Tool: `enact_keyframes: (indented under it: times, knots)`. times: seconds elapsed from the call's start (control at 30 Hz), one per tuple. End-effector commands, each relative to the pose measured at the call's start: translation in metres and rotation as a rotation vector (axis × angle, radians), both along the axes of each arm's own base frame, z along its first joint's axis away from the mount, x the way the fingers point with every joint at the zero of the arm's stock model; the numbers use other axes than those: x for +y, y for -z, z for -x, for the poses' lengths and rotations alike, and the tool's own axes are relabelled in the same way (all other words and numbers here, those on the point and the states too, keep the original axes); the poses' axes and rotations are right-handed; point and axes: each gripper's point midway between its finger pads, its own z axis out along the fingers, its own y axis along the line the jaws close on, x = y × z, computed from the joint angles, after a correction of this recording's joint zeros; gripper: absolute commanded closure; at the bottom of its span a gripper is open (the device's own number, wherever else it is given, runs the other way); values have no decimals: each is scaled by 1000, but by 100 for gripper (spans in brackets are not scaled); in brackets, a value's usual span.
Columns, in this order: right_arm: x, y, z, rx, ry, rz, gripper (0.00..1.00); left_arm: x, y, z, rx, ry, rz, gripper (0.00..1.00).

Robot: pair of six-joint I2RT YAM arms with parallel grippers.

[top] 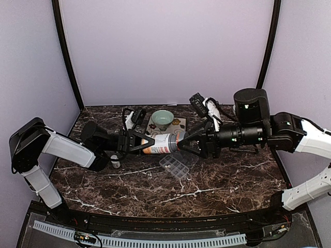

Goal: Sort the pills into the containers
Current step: Screw the lid of the pill bottle onto the pill bottle.

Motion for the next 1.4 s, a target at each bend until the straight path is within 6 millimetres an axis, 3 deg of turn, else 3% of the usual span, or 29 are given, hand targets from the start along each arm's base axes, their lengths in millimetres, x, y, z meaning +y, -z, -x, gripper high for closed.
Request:
enact_keyframes:
  times: [0.0, 1.37]
  knots:
    - [6, -14, 6, 3, -30, -50, 82, 14, -37, 14, -144, 24, 121, 100]
    - [28, -1, 7, 15, -87, -23, 80, 7, -48, 26, -163, 143, 95, 100]
